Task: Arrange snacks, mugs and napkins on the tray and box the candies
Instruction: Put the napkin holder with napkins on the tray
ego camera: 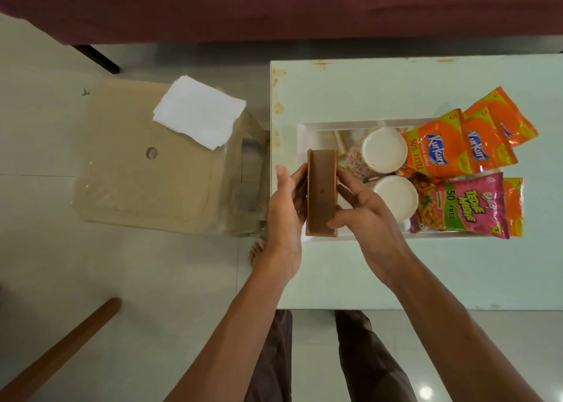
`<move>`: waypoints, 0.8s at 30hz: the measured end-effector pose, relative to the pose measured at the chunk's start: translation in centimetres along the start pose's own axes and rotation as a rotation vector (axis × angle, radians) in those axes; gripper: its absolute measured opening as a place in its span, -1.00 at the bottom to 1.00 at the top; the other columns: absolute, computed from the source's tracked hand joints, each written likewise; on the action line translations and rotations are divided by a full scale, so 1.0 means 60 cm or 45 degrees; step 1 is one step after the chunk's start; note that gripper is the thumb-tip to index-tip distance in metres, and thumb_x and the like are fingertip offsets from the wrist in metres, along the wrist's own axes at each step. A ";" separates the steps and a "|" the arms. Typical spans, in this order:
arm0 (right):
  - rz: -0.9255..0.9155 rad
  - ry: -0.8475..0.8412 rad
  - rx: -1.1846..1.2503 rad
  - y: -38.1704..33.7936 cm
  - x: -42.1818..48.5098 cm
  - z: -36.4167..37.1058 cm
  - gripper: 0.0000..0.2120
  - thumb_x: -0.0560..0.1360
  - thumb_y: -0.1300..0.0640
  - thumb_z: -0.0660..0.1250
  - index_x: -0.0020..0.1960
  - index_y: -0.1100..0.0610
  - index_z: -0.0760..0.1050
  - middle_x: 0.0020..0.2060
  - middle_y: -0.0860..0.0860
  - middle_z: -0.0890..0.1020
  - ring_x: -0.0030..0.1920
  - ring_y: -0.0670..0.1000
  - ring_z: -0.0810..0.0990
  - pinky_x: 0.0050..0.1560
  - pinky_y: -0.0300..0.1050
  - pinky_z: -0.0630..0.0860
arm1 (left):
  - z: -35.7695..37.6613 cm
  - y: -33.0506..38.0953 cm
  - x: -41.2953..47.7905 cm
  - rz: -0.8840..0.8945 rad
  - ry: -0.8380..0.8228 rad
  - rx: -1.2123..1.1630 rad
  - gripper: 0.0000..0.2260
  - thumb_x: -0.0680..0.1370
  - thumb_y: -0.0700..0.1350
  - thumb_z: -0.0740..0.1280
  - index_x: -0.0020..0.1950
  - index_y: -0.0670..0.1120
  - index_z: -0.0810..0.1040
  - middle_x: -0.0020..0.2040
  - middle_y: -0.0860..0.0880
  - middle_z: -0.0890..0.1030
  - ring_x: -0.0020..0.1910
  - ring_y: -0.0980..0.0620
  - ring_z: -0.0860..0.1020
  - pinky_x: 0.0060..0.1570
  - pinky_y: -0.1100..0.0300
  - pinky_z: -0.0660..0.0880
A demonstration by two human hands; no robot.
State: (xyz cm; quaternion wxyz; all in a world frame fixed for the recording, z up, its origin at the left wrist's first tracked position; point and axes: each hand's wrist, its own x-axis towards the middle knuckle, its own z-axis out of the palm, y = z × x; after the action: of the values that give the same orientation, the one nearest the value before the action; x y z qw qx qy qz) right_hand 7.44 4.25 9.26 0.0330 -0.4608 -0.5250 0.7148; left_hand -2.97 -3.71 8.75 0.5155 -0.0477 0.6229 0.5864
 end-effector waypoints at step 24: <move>0.186 0.081 -0.060 0.012 0.058 -0.021 -0.16 0.22 0.27 0.32 0.47 -0.13 0.31 0.14 -0.04 0.63 0.17 0.02 0.56 0.07 -0.02 0.59 | 0.022 -0.042 0.083 -0.067 0.104 -0.001 -0.52 0.69 0.25 -0.04 0.29 0.09 0.58 0.00 0.20 0.75 0.08 0.22 0.68 0.04 0.28 0.58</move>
State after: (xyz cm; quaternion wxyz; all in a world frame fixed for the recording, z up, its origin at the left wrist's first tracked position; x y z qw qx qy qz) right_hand 6.62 6.69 6.49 -0.0134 -0.5210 -0.5052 0.6879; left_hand -2.82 -0.73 3.85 0.5050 -0.0882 0.6416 0.5705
